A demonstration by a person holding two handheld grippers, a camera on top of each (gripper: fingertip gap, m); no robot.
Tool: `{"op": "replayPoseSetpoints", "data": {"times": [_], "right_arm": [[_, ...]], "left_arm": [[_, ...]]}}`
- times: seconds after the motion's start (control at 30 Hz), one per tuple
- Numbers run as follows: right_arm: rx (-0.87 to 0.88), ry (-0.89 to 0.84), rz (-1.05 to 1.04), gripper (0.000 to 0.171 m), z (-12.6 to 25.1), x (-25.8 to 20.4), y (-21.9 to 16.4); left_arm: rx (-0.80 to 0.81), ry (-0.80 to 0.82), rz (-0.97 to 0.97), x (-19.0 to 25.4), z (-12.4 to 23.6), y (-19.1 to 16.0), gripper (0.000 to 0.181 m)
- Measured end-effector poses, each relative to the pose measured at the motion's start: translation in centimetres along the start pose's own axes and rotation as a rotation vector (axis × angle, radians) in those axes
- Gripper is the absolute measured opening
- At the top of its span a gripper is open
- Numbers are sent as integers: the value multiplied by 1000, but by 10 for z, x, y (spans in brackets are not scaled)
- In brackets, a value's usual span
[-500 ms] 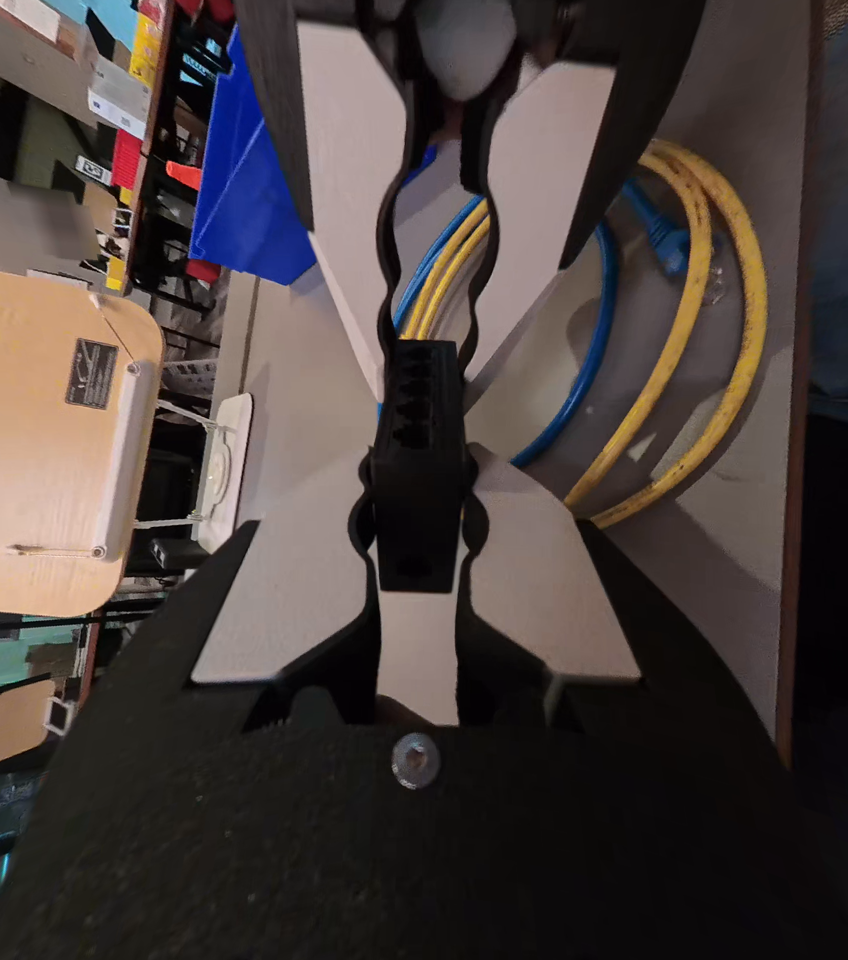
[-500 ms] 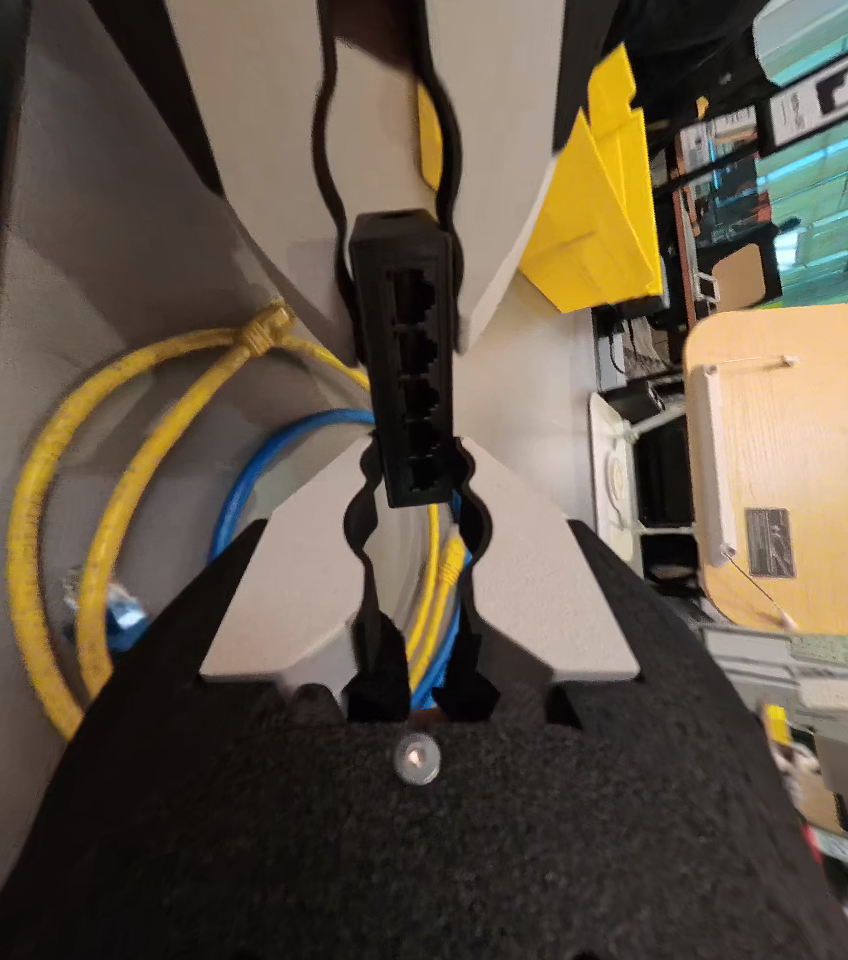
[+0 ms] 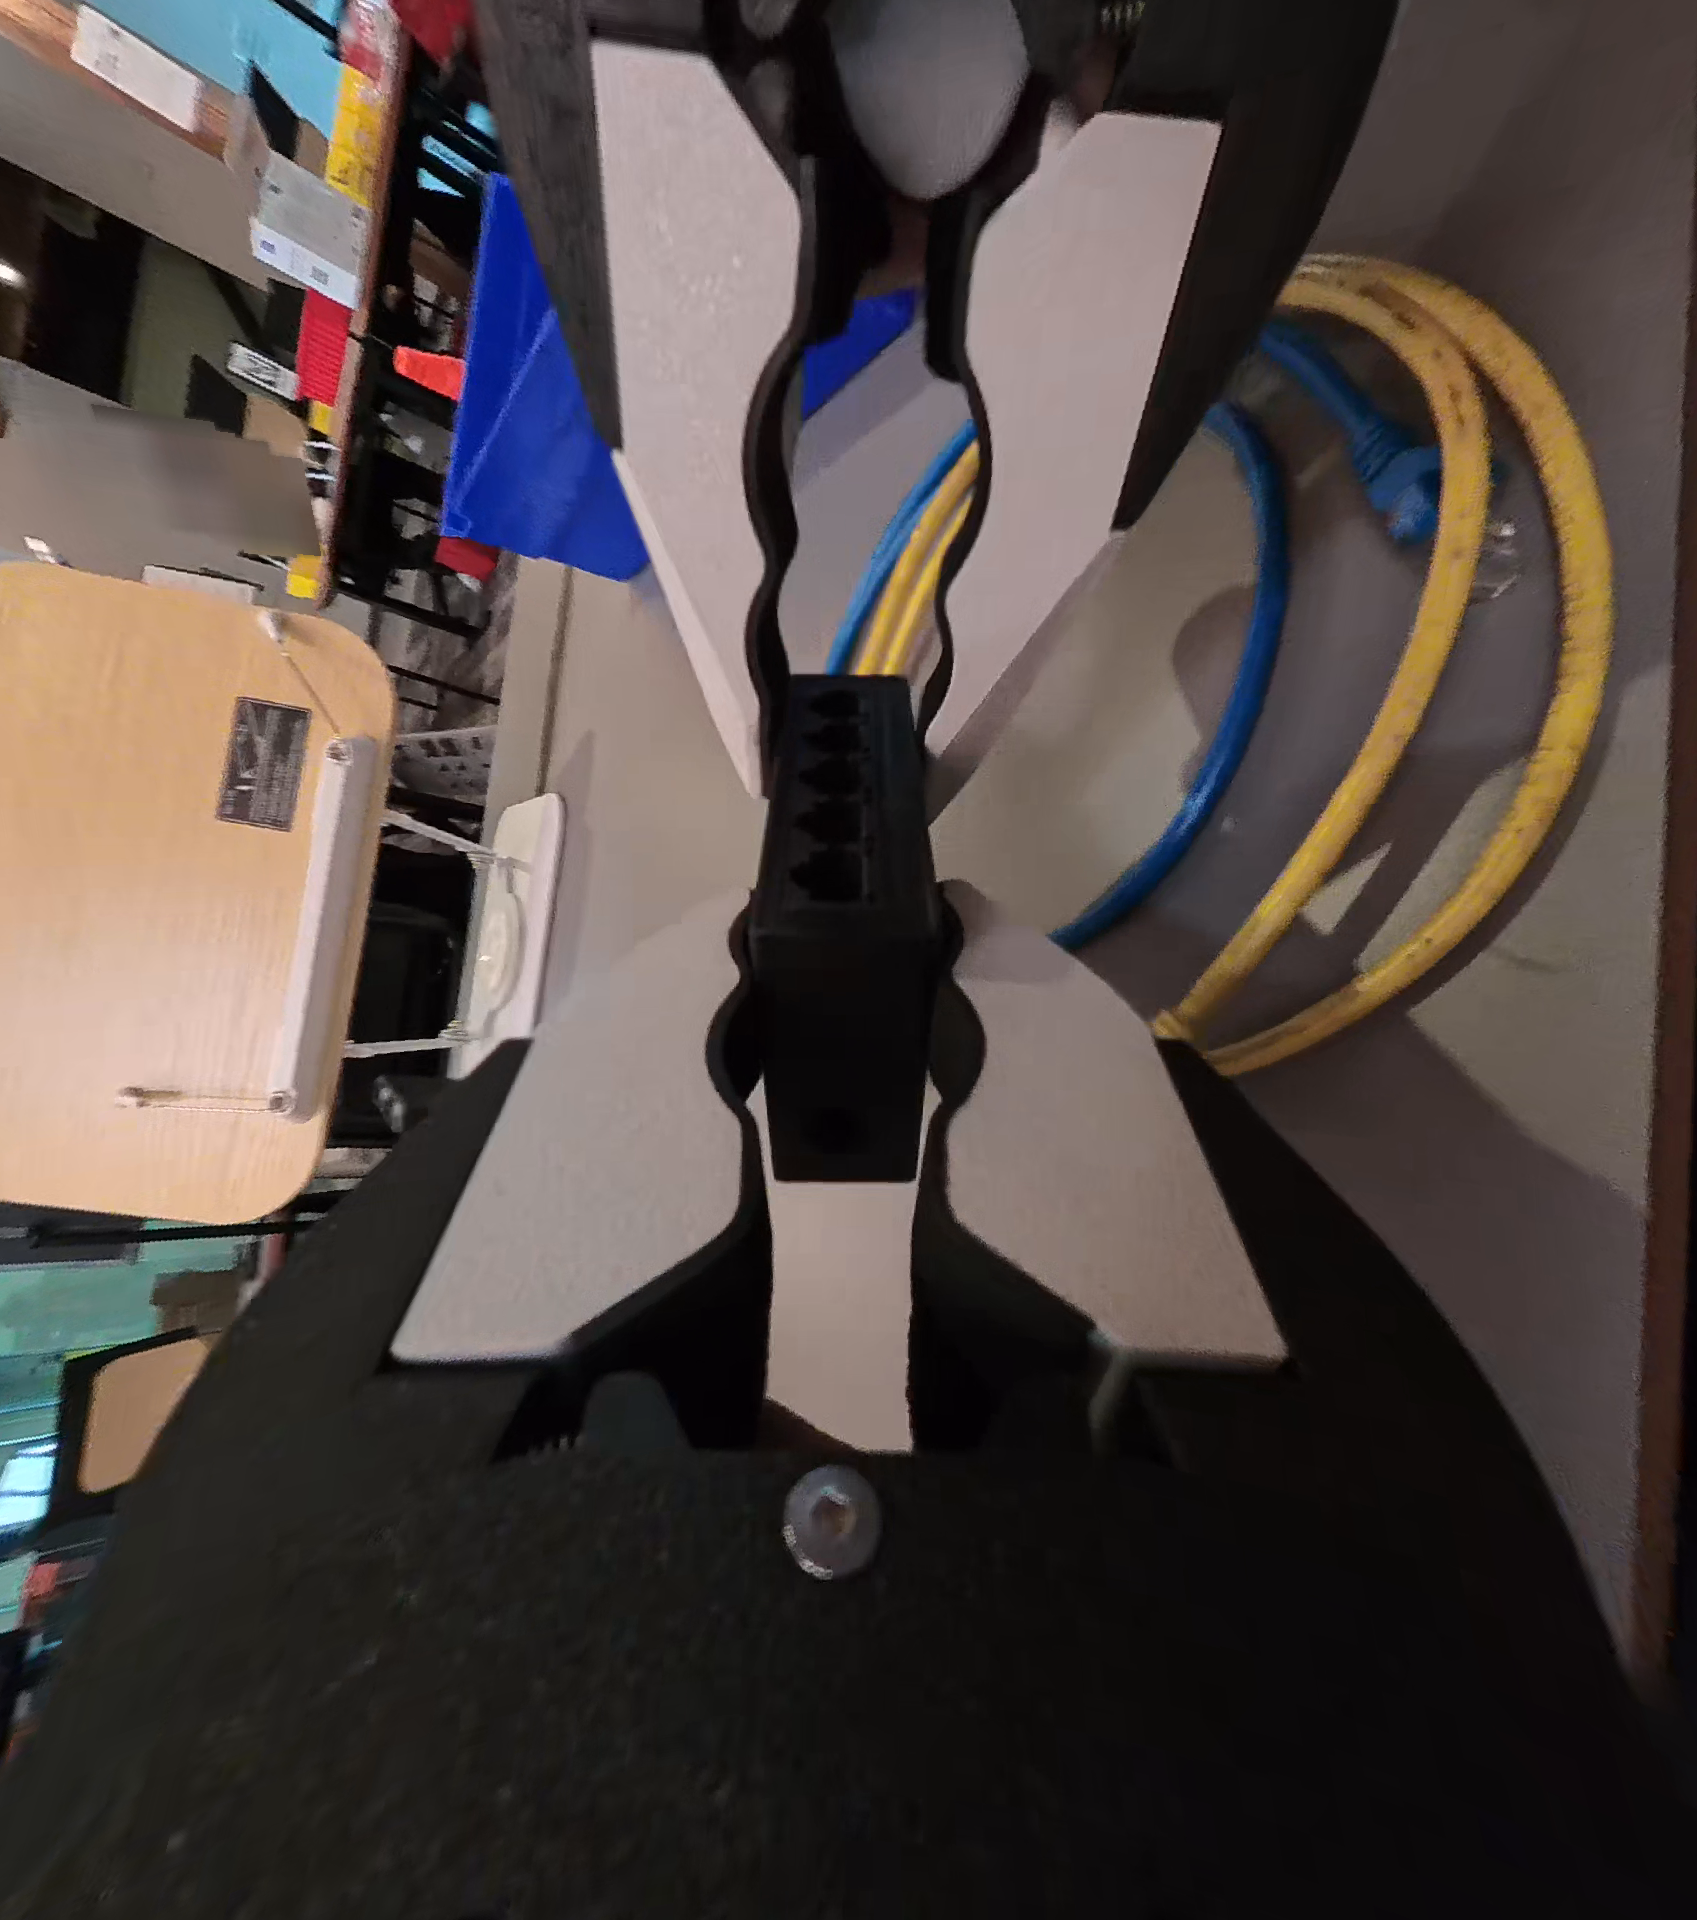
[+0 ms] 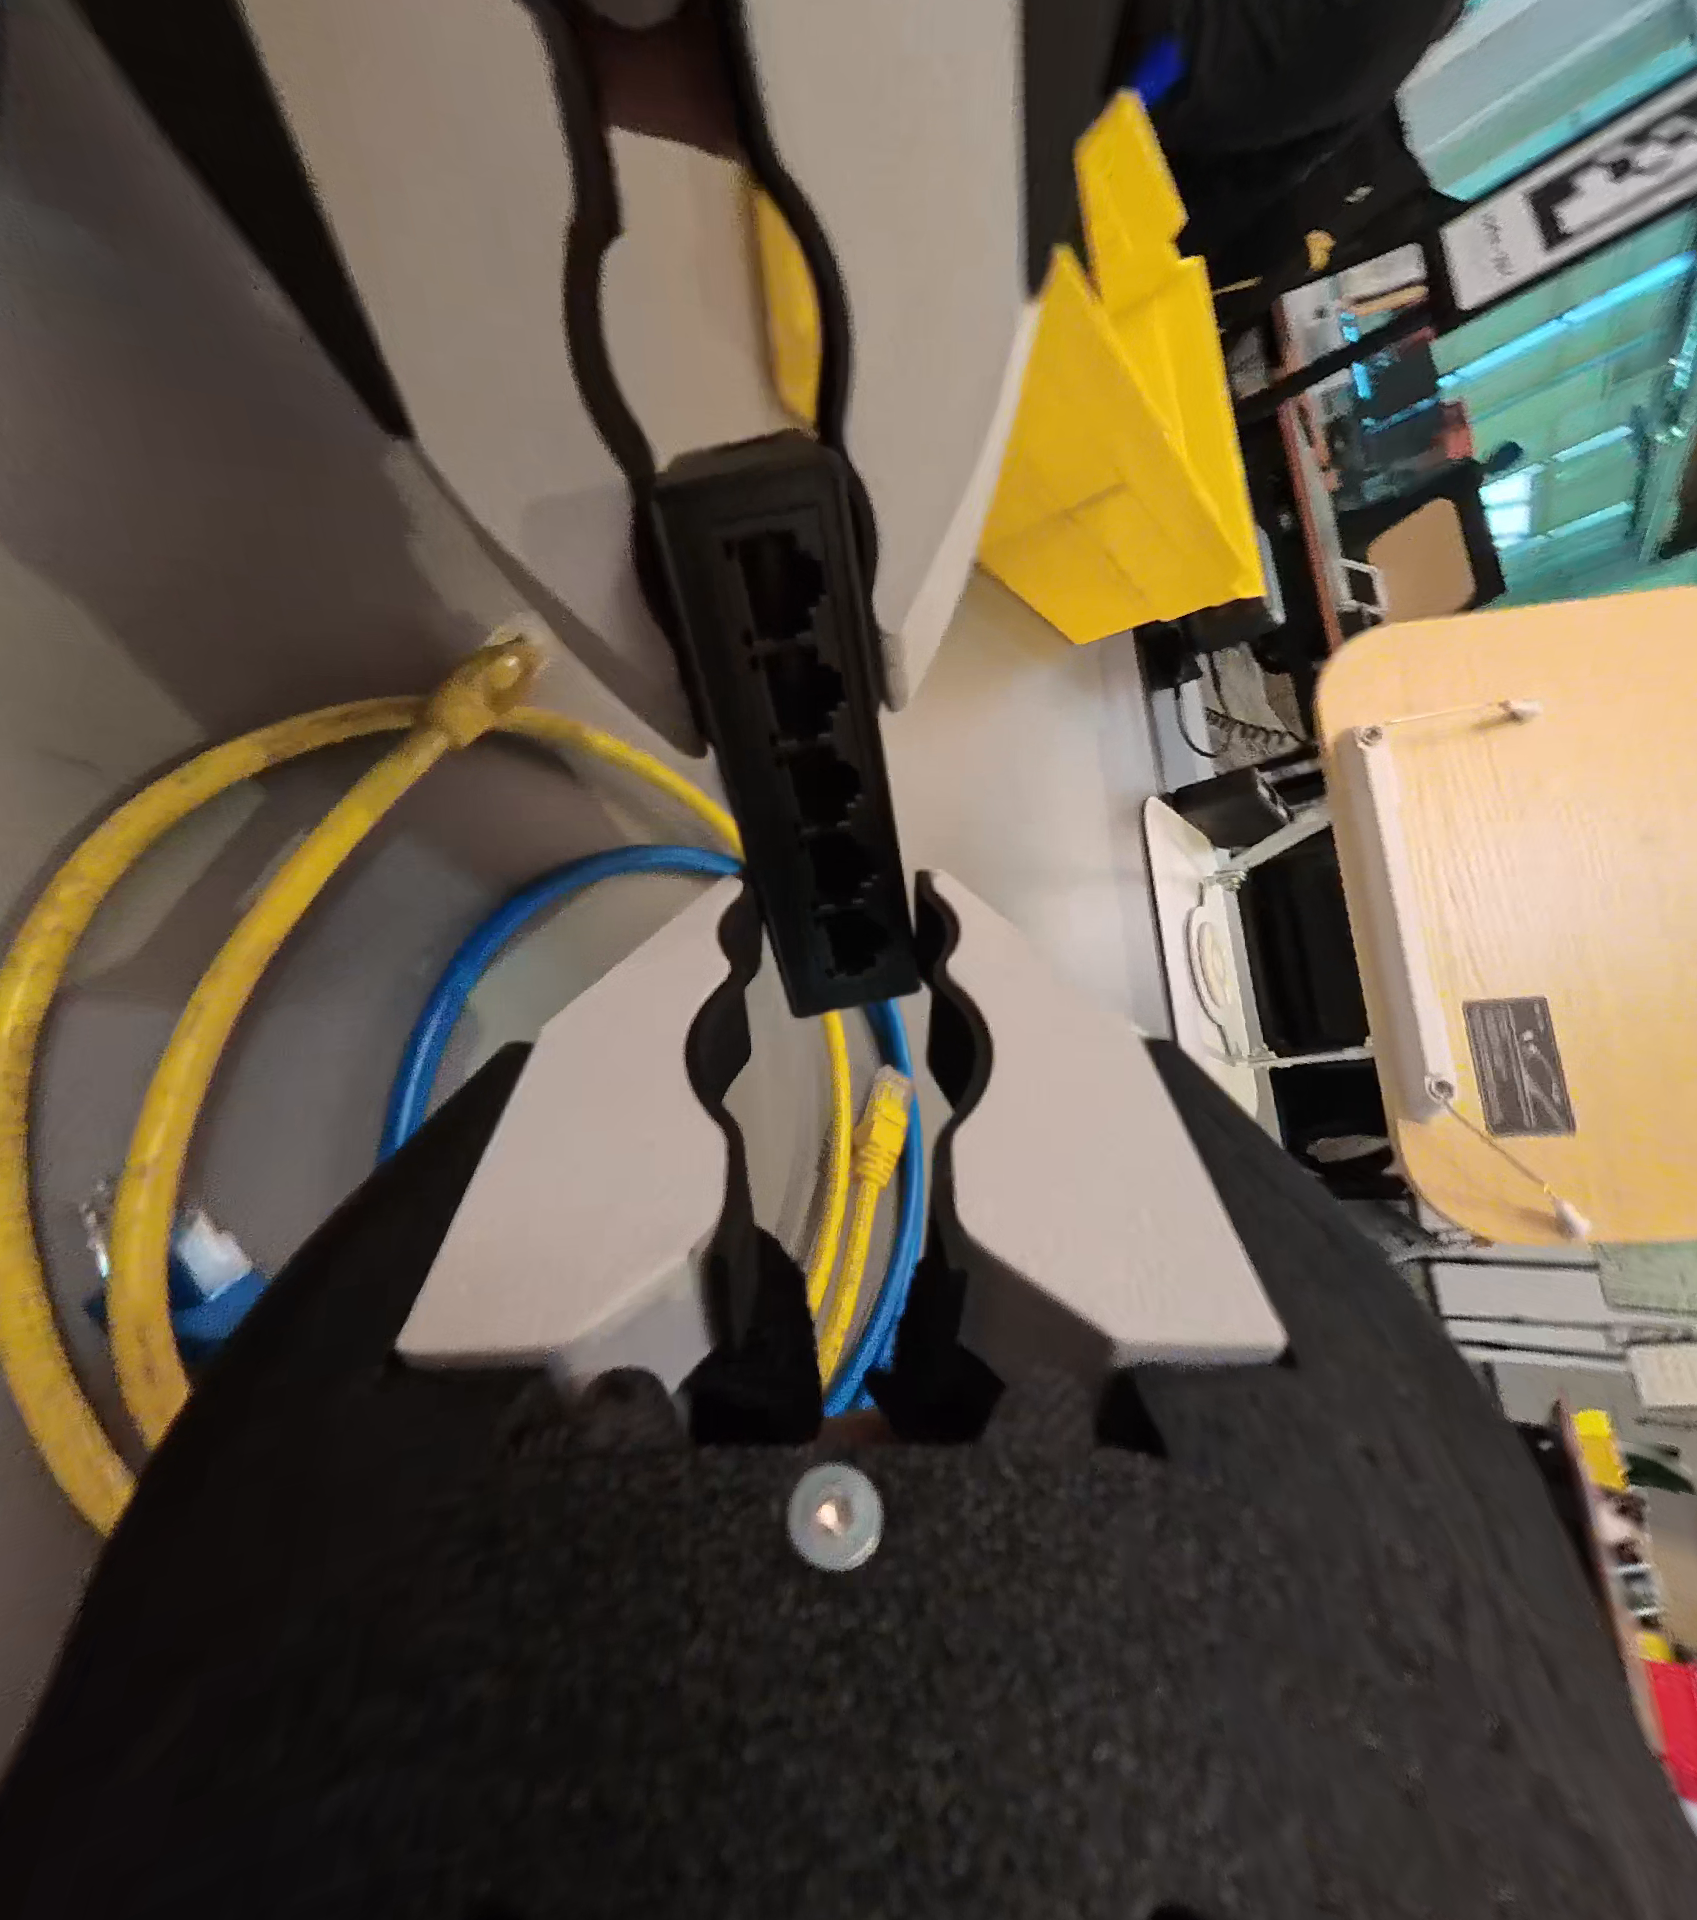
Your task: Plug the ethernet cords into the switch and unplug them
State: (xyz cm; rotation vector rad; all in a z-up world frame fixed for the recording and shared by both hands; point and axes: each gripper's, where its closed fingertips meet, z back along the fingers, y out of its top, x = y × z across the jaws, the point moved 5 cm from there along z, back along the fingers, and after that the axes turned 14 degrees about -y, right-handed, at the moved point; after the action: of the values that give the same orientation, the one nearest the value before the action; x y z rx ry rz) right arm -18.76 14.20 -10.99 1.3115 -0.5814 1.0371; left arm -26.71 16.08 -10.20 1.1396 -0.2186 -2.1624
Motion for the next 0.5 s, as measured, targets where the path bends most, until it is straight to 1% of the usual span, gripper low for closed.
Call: {"op": "replayPoseSetpoints", "data": {"times": [0.07,0.13,0.2,0.27,0.3,0.4,0.47,0.5], "right_arm": [[-7,18,-166,31,3,9,0],[-17,31,-350,32,7,29,-7],[-82,26,-528,33,8,47,-26],[-156,104,-710,34,8,50,-45],[-179,135,-778,38,9,49,-52],[-183,200,-915,46,14,37,-58],[-175,280,-939,47,22,20,-45],[-164,315,-935,47,26,9,-32]], "left_arm": [[-2,43,-10,-7,3,-3,28],[-29,129,3,-23,4,-14,28],[-24,214,67,-46,2,-29,28],[3,265,126,-67,-7,-42,28],[9,278,131,-77,-14,-46,28],[67,260,146,-100,-41,-48,28],[119,246,172,-112,-59,-49,28],[142,239,180,-116,-66,-49,28]]}}
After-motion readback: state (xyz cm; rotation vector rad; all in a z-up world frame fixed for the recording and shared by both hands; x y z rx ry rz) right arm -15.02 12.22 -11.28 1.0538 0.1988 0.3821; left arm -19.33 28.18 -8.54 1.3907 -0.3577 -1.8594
